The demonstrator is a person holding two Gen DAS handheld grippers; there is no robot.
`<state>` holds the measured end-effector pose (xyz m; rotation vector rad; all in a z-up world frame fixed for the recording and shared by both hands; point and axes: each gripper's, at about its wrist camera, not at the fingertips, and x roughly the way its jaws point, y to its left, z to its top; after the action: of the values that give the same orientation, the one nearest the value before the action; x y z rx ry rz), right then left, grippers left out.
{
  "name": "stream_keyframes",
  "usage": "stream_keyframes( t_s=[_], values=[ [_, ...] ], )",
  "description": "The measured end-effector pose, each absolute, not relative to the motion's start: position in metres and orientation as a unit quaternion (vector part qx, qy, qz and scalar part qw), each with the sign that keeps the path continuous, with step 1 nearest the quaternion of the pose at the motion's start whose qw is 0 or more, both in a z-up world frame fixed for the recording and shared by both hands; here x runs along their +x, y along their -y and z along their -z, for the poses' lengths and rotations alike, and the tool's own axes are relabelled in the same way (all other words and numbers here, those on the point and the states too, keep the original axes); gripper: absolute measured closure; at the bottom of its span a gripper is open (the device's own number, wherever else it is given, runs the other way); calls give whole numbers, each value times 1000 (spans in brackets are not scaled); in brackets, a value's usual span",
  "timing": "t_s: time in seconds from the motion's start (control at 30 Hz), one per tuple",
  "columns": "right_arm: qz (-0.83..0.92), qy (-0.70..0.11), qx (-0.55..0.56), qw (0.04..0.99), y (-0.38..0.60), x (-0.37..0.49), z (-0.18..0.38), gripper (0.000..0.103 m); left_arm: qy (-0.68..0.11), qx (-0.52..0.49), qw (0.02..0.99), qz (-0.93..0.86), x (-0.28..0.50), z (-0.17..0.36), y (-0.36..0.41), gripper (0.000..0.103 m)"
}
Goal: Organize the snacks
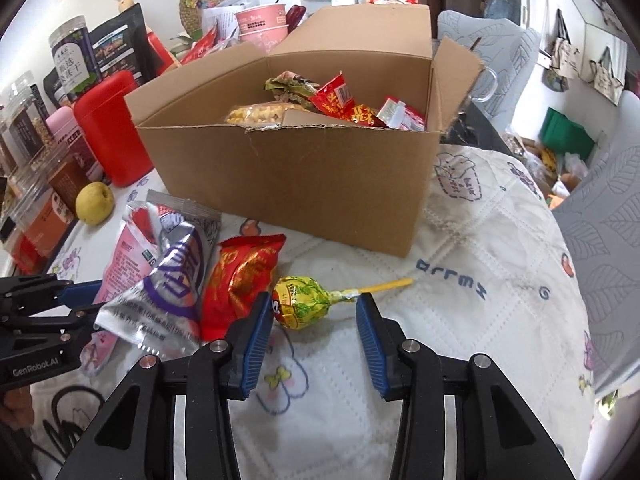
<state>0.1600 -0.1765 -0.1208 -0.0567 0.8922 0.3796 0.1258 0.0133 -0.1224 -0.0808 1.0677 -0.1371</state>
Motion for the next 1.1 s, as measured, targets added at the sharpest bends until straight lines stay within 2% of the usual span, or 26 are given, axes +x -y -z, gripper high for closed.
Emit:
stream_keyframes(
  t_s=[0.33, 0.77, 0.87, 0.97, 1.03, 1.1],
  values=[
    [-198, -431, -7, 880, 188, 108, 112, 61, -508, -55, 855, 93, 91, 108, -16, 71],
    [-216, -436, -18, 873, 186, 51, 108, 60, -550, -64, 825, 111, 57, 127, -16, 71],
    [-216, -443, -26, 870, 184, 42, 113, 60, -549, -53, 827, 108, 59, 128, -13, 67],
    [-214, -450, -22, 867, 185, 40, 117, 60, -548, -36, 829, 107, 61, 127, -5, 57],
    [-210, -450, -30, 867, 183, 38, 119, 60, -546, -21, 830, 112, 62, 129, 3, 42],
    [-208, -452, -36, 867, 182, 36, 121, 60, -546, -18, 829, 120, 62, 130, 10, 22]
  ],
)
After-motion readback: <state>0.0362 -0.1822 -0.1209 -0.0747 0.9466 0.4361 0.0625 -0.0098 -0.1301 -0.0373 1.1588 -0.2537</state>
